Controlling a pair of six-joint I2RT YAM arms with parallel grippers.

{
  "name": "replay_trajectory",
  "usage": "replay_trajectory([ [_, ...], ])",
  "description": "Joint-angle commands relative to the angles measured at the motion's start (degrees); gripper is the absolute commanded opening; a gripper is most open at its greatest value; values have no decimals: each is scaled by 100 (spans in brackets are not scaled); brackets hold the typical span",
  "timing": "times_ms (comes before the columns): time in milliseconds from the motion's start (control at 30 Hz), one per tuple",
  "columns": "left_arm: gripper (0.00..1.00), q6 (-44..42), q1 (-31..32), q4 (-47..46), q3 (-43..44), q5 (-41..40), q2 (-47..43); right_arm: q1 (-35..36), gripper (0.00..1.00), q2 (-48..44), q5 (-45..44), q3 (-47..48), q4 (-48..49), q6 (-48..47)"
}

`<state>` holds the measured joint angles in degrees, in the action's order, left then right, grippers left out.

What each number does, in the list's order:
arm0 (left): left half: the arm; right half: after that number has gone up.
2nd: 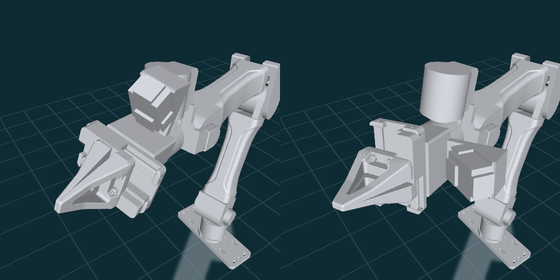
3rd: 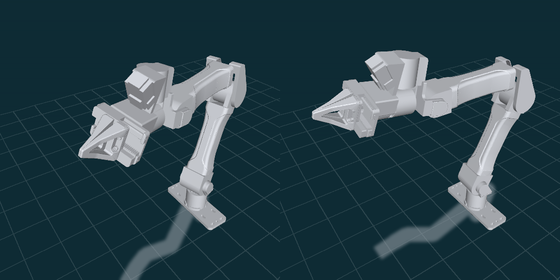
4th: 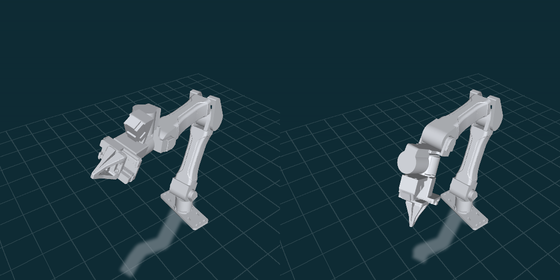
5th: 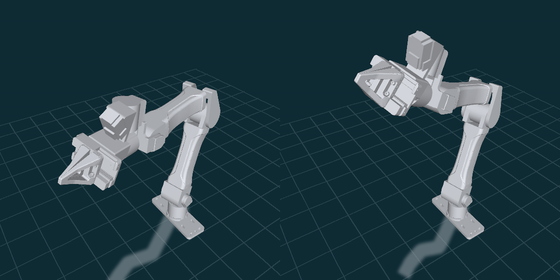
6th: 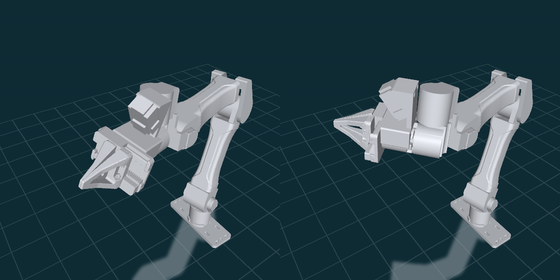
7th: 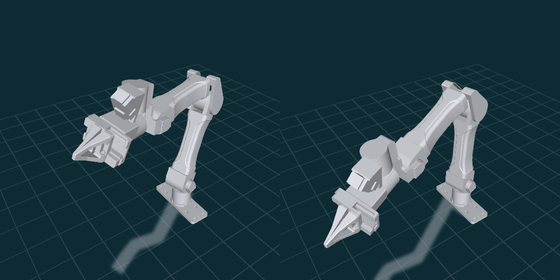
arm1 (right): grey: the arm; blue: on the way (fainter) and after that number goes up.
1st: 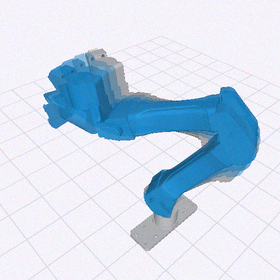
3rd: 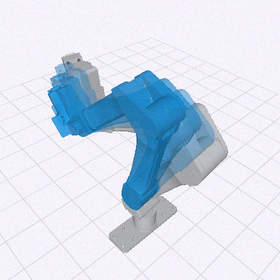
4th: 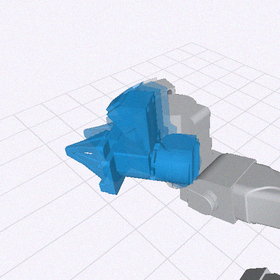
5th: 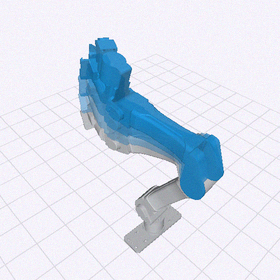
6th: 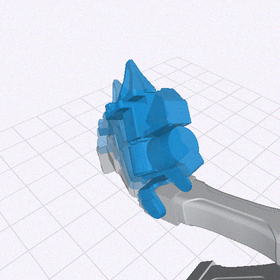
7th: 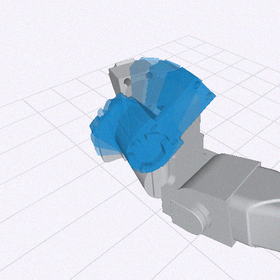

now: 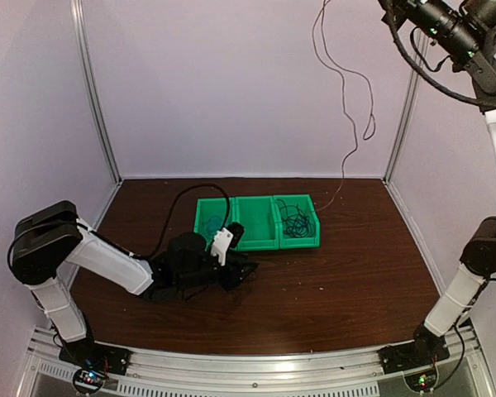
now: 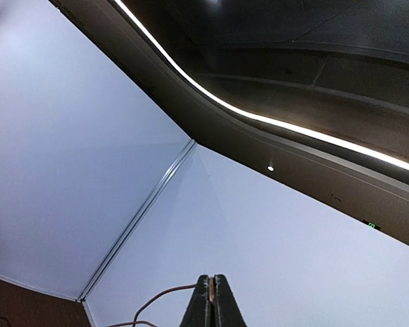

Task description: Untangle the cables

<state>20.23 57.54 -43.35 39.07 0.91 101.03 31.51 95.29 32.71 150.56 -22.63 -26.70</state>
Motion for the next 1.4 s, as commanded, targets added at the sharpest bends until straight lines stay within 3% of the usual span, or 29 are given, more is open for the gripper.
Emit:
replay_trajectory([
  [0, 42, 309, -7, -244, -695, -205, -588, -9, 0, 208, 274, -441, -464, -30],
  [333, 48, 905, 24, -192, -2100, -1192, -2261, 40, 0, 860, 105, -1120, -377, -242],
  [600, 50, 931, 29, 482, -2369, -1542, -3564, 46, 0, 1625, -191, -1178, -458, -551],
  [833, 52, 840, 29, 1032, -2622, -2004, -4564, 33, 0, 1822, -265, -1789, -410, -736],
  [1100, 53, 867, 27, 1147, -2722, -2189, -4674, 48, 0, 1740, -236, -1756, -375, -629],
  [1367, 53, 873, 28, 1024, -2606, -2007, -4442, 48, 0, 1834, -155, -2613, -419, -747],
])
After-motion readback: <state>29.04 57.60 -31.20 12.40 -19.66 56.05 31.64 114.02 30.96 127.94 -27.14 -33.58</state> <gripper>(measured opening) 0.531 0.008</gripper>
